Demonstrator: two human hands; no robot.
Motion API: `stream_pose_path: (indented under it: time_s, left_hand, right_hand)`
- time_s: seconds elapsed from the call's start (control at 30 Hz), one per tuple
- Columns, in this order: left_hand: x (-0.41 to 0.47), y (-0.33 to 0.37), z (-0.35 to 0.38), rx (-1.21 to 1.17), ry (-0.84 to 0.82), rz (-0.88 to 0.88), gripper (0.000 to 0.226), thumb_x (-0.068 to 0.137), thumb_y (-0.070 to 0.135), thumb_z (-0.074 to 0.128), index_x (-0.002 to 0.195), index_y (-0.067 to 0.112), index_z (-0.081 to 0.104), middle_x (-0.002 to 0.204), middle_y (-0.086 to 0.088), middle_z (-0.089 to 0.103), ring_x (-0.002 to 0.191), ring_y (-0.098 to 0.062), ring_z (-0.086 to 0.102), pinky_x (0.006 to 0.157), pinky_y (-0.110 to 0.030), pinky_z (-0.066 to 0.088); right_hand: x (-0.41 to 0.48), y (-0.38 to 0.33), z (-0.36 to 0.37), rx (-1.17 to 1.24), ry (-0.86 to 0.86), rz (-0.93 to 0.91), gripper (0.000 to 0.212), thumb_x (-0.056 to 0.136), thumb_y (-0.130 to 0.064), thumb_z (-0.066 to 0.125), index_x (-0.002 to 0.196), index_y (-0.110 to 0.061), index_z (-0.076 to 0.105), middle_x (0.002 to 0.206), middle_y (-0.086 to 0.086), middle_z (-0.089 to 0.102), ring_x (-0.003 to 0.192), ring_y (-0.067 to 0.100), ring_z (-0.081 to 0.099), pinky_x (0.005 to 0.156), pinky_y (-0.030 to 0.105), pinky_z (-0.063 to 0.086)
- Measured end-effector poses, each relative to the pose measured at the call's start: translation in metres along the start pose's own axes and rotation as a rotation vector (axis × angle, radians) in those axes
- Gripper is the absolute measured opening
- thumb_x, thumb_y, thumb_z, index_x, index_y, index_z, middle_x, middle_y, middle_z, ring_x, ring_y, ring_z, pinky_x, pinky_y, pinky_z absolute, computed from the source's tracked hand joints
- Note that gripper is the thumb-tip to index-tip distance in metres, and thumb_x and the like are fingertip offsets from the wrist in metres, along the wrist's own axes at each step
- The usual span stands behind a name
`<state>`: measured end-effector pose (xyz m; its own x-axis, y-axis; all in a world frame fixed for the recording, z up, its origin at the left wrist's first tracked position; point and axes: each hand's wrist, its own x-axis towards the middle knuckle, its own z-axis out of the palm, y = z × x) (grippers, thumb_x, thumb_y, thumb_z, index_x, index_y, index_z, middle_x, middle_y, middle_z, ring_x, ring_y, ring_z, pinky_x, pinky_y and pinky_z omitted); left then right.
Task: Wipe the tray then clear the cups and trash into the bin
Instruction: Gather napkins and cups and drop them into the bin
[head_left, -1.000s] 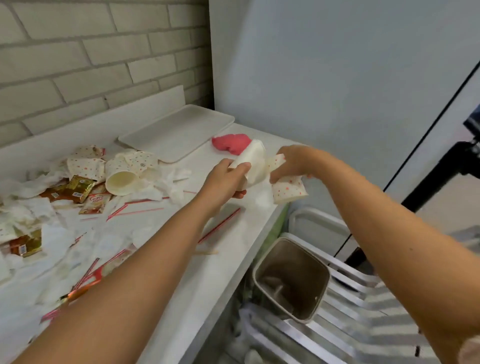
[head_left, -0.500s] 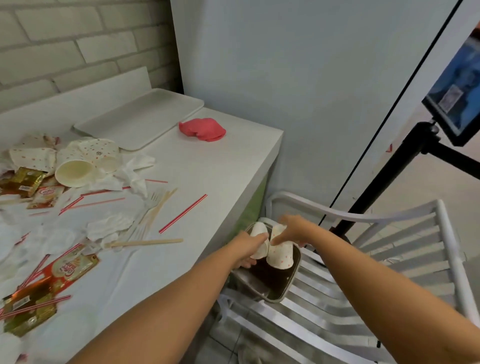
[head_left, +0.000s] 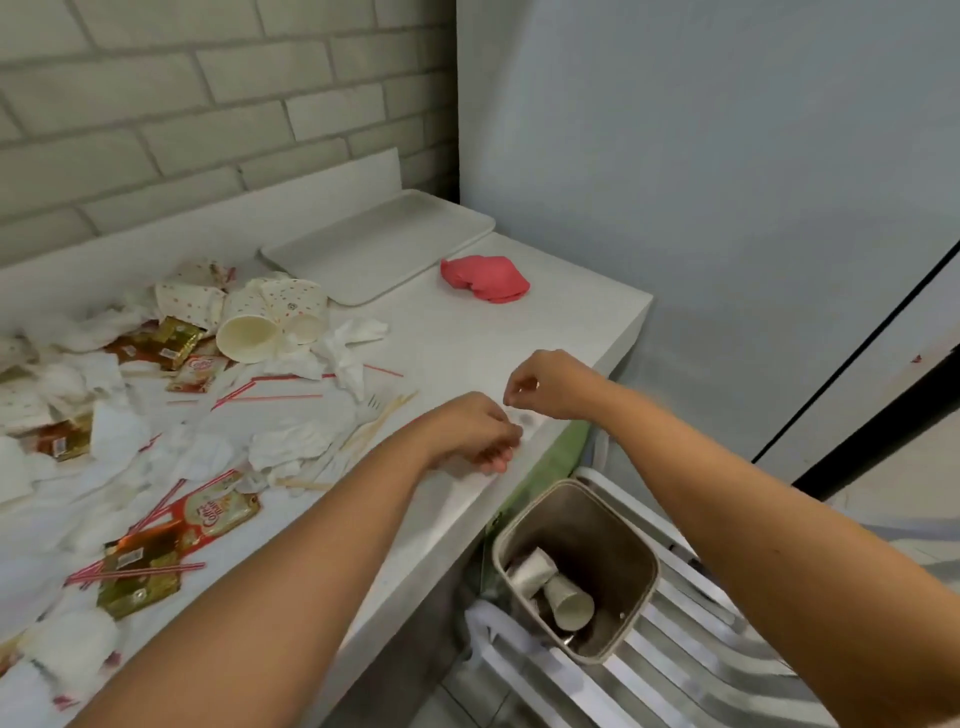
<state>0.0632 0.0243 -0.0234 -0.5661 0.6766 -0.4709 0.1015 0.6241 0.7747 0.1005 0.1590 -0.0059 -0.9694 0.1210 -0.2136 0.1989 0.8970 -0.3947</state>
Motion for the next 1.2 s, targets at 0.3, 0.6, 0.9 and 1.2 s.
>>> stream_pose_path:
  time_s: [0.3, 0.6, 0.9, 1.2]
  left_hand:
    - [-0.052, -0.057, -0.079, 0.381, 0.322, -0.085, 0.017, 0.082, 0.019, 0.068, 0.076, 0.003, 0.067, 0.067, -0.001, 0.059, 0.056, -0.009, 0.051, 0.053, -0.015, 0.039]
    - [-0.085, -0.083, -0.082, 0.645, 0.294, -0.491, 0.038, 0.076, 0.039, 0.073, 0.063, 0.015, 0.048, 0.061, 0.003, 0.051, 0.055, -0.012, 0.050, 0.055, -0.023, 0.038]
    - [-0.090, -0.093, -0.072, 0.713, 0.305, -0.509, 0.028, 0.084, 0.019, 0.062, 0.107, 0.006, 0.059, 0.081, -0.002, 0.052, 0.095, -0.024, 0.061, 0.071, -0.028, 0.044]
    - [-0.101, -0.086, -0.086, 0.893, 0.385, -0.567, 0.025, 0.085, 0.010, 0.060, 0.111, 0.007, 0.059, 0.082, -0.001, 0.049, 0.091, -0.022, 0.059, 0.069, -0.026, 0.042]
  right_hand:
    - [0.045, -0.057, 0.045, -0.095, -0.098, -0.360, 0.025, 0.084, -0.009, 0.061, 0.108, -0.012, 0.069, 0.103, 0.003, 0.060, 0.086, 0.009, 0.044, 0.076, 0.020, 0.037]
    - [0.062, -0.070, 0.059, -0.305, -0.280, -0.431, 0.008, 0.090, -0.013, 0.054, 0.088, -0.008, 0.059, 0.082, -0.007, 0.041, 0.081, 0.016, 0.045, 0.070, 0.027, 0.037]
    - [0.067, -0.075, 0.063, -0.312, -0.354, -0.404, 0.028, 0.086, -0.002, 0.046, 0.111, -0.016, 0.049, 0.090, -0.004, 0.048, 0.082, 0.017, 0.048, 0.069, 0.025, 0.040]
    - [0.064, -0.076, 0.061, -0.327, -0.393, -0.406, 0.011, 0.084, -0.004, 0.047, 0.089, -0.014, 0.047, 0.080, -0.006, 0.043, 0.070, 0.013, 0.041, 0.056, 0.020, 0.030]
